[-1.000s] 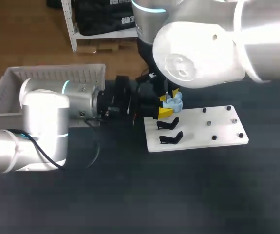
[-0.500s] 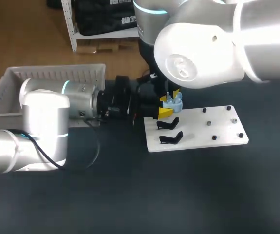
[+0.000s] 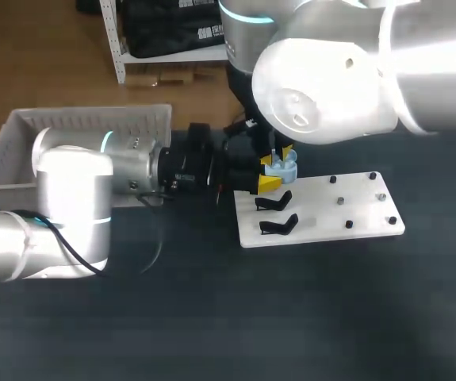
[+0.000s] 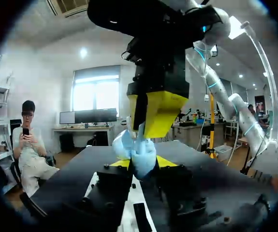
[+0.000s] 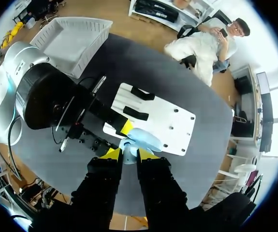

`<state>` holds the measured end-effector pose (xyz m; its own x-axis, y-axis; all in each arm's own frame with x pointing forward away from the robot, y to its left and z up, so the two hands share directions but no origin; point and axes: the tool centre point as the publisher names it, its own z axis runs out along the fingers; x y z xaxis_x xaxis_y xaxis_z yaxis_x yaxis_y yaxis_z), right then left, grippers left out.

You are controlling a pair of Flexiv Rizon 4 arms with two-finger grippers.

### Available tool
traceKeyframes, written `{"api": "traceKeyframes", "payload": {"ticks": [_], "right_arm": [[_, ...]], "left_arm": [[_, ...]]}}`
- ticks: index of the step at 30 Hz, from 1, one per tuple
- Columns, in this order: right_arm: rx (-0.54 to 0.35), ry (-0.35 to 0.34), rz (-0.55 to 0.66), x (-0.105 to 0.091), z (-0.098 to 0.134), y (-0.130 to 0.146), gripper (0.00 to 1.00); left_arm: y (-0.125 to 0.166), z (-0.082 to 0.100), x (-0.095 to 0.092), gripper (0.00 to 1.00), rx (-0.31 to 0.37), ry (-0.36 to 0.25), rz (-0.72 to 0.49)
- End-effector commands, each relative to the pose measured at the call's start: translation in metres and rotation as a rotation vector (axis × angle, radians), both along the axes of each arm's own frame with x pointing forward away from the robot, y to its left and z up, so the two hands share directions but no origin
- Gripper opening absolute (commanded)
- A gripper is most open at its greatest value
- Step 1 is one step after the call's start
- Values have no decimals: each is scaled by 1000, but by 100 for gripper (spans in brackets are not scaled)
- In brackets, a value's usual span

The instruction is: Pick up each earbud case from the left stands, insert the matching earbuds, close the lid, and place the case in the box.

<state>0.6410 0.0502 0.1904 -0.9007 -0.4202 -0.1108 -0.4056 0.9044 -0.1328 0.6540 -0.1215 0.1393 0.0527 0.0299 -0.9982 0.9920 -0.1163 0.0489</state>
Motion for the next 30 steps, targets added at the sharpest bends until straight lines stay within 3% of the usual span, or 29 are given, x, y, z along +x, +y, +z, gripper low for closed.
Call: {"api": "traceKeyframes", "payload": {"ticks": [1, 30], "right_arm": [[1, -1, 0, 2, -1, -1, 0], [-10, 11, 7, 5, -8, -2, 0]], "left_arm": [[0, -1, -1, 0, -4, -3, 4], [0, -1, -1, 0, -4, -3, 4]]}}
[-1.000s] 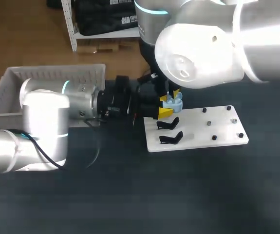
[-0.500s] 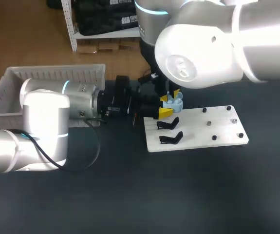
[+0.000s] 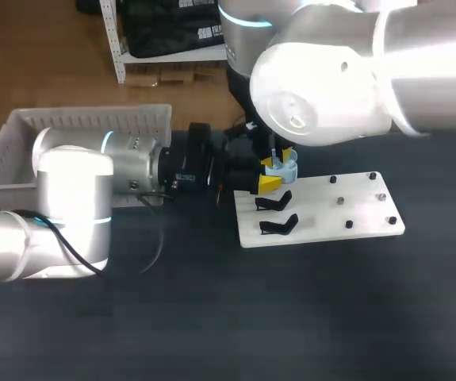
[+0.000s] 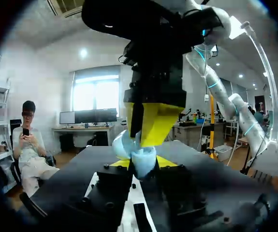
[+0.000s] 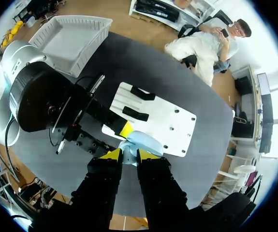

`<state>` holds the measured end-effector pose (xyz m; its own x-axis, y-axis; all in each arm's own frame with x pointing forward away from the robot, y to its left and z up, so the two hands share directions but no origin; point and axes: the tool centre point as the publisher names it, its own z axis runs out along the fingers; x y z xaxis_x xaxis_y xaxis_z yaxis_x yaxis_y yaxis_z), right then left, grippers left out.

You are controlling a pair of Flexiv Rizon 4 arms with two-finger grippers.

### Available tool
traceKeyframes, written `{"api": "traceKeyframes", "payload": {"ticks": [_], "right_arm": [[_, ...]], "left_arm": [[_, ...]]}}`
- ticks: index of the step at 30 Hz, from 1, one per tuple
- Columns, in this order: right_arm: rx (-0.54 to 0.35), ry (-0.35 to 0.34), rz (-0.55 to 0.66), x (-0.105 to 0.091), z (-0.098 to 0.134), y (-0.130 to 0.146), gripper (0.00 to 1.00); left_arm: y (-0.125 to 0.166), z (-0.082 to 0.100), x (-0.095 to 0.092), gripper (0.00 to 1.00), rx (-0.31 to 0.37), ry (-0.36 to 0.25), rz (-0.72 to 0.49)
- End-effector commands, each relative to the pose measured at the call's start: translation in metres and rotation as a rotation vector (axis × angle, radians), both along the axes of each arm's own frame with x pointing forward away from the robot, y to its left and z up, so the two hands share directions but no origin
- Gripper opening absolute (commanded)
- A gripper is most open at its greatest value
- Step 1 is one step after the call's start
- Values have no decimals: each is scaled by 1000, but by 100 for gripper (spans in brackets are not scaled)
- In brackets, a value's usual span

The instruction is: Pick up each earbud case from the left stands, insert the matching earbuds, close the lid, and place the case in the box.

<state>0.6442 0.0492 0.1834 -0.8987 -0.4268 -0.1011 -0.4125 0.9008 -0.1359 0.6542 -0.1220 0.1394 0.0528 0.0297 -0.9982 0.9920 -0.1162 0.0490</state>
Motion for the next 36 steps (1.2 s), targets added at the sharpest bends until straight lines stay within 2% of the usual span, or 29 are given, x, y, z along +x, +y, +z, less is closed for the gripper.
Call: {"api": "traceKeyframes", "payload": {"ticks": [1, 3, 4, 6, 7, 8, 15, 19, 24, 28, 33, 36], "right_arm": [[-4, 5, 1, 1, -1, -1, 0], [-7, 6, 2, 1, -2, -1, 0], [-8, 7, 2, 1, -2, -1, 4], [-9, 7, 3, 1, -2, -1, 40], [-8, 7, 4, 0, -1, -1, 45], [-7, 5, 3, -1, 0, -2, 54], [12, -26, 8, -7, 16, -3, 81], [38, -70, -46, 2, 31, -14, 98], [116, -78, -203, 41, 28, -37, 100], [128, -87, -296, 65, 17, -49, 100], [118, -73, -343, 81, 9, -58, 100], [111, -56, -345, 81, 5, -60, 100]], "left_arm": [[0, -1, -1, 0, -4, -3, 4], [0, -1, -1, 0, -4, -3, 4], [0, -1, -1, 0, -4, -3, 4], [0, -1, -1, 0, -4, -3, 4], [0, -1, -1, 0, -4, -3, 4], [0, -1, -1, 0, -4, -3, 4], [0, -1, -1, 0, -4, -3, 4], [0, -1, -1, 0, -4, -3, 4], [0, -1, -1, 0, -4, -3, 4], [0, -1, -1, 0, -4, -3, 4], [0, -1, -1, 0, -4, -3, 4], [0, -1, -1, 0, -4, -3, 4]]}}
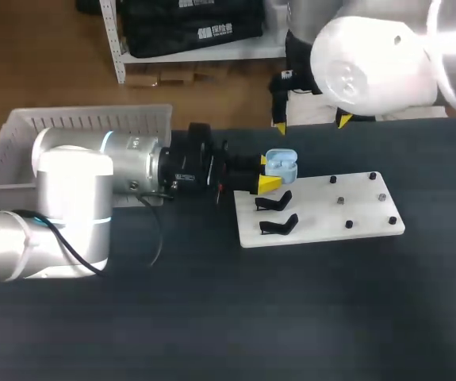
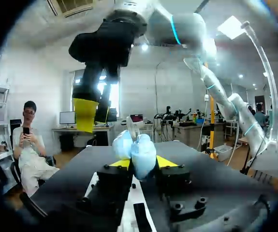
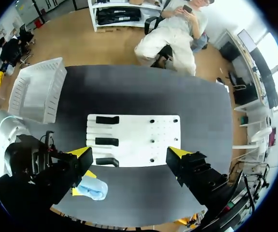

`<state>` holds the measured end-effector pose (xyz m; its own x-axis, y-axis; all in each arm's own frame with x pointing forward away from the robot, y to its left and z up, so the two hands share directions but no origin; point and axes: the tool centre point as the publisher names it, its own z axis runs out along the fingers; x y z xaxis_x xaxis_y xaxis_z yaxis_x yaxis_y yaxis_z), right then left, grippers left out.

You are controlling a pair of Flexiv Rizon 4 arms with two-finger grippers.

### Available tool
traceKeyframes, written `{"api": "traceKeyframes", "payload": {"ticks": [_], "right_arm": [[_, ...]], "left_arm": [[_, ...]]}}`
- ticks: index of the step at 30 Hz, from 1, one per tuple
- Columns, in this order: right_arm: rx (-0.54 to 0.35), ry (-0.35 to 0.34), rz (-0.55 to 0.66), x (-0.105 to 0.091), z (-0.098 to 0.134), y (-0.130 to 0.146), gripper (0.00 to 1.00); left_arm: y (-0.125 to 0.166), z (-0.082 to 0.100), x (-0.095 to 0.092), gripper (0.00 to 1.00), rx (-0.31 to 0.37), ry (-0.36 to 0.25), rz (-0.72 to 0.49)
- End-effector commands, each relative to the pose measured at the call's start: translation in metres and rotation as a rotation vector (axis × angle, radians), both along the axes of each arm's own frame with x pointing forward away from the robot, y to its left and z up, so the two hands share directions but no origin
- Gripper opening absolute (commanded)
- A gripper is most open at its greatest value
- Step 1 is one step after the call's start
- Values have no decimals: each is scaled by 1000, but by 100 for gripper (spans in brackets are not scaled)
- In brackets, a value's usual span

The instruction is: Pick up each earbud case from the left stands, insert the matching earbuds, close the lid, and place the case in the box.

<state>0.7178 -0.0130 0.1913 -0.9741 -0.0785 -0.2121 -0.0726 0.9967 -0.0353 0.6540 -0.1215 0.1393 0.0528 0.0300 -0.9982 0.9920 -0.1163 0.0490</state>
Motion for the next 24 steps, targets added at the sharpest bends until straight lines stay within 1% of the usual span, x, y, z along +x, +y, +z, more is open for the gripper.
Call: {"api": "traceKeyframes", "payload": {"ticks": [1, 9, 10, 17, 20, 22, 23, 24], "right_arm": [[-15, 37, 7, 6, -5, 3, 100], [-52, 81, 24, -12, -19, -4, 100], [-58, 87, 27, -18, -20, -6, 100], [-94, 103, 76, -43, -15, -5, 100], [-89, 119, 93, -51, -14, -4, 100], [-89, 123, 97, -53, -14, -3, 100], [-90, 107, 89, -53, -13, -3, 100], [-92, 48, 47, -50, -9, -7, 100]], "left_arm": [[0, -1, -1, 0, -4, -3, 4], [0, -1, -1, 0, -4, -3, 4], [0, -1, -1, 0, -4, -3, 4], [0, -1, -1, 0, -4, -3, 4], [0, -1, -1, 0, -4, -3, 4], [0, -1, -1, 0, -4, -3, 4], [0, -1, -1, 0, -4, -3, 4], [0, -1, -1, 0, -4, -3, 4]]}}
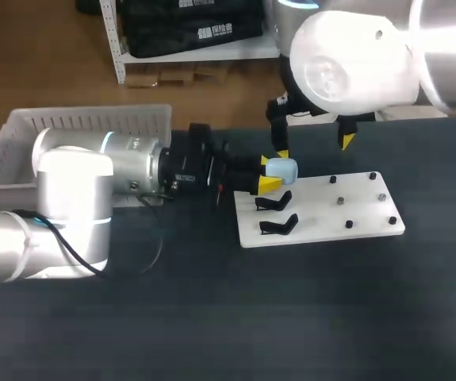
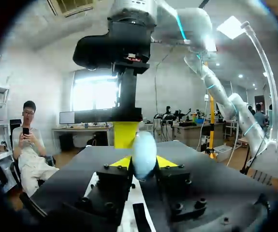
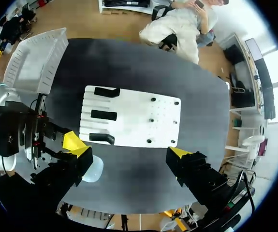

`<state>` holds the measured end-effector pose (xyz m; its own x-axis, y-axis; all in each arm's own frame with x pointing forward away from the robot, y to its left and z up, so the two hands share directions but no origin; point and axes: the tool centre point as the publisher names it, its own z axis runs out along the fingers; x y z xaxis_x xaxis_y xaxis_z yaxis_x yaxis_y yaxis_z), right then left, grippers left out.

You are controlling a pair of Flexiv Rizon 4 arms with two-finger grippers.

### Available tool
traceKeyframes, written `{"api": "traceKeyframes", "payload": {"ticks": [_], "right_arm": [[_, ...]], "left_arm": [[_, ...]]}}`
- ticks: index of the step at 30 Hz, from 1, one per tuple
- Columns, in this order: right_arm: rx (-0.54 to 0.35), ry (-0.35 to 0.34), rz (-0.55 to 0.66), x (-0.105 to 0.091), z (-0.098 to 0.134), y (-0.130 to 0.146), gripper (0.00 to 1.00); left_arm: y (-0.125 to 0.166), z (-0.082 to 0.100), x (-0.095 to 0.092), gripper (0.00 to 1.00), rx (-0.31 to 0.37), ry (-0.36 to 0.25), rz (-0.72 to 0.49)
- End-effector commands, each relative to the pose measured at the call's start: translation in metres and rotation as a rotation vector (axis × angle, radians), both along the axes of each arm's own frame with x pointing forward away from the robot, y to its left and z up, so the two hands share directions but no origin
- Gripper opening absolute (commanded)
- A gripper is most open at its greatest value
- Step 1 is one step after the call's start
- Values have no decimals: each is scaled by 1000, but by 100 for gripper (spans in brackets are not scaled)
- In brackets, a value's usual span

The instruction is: Pick up each earbud case from the left stands, insert the matching earbuds, close the lid, and place the case in the box.

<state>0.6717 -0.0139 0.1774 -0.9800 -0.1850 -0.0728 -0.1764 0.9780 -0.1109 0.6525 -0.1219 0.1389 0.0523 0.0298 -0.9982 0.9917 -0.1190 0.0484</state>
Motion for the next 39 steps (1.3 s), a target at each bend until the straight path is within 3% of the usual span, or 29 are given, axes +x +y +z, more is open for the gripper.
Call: {"api": "traceKeyframes", "payload": {"ticks": [1, 5, 10, 16, 19, 21, 24, 25, 29, 32, 38, 39], "right_arm": [[11, -129, -69, -2, 10, -10, 100], [116, -327, -198, 5, 44, -35, 100], [194, -423, -300, 2, 64, -68, 100], [206, -423, -309, 0, 65, -72, 100], [206, -423, -309, 0, 65, -72, 100], [206, -423, -309, 0, 65, -72, 100], [206, -423, -309, 0, 65, -72, 100], [206, -423, -309, 0, 65, -72, 100], [206, -423, -309, 0, 65, -72, 100], [206, -423, -309, 0, 65, -72, 100], [206, -423, -309, 0, 65, -72, 100], [206, -423, -309, 0, 65, -72, 100]], "left_arm": [[0, 0, 1, 0, -4, -4, 7], [5, 1, 2, 0, 0, -5, 20], [45, 11, 20, 0, 28, -22, 137], [129, 31, 57, 0, 78, -14, 346], [169, 36, 77, 0, 57, 50, 442], [198, 30, 94, 0, 22, 144, 505], [231, 20, 115, 0, 57, 206, 568], [243, 15, 124, 0, 100, 204, 587], [270, 5, 146, 0, 148, 248, 640], [293, -4, 167, 0, 142, 287, 674], [306, -3, 179, 0, 245, 301, 636], [307, -1, 178, 30, 272, 285, 621]]}}
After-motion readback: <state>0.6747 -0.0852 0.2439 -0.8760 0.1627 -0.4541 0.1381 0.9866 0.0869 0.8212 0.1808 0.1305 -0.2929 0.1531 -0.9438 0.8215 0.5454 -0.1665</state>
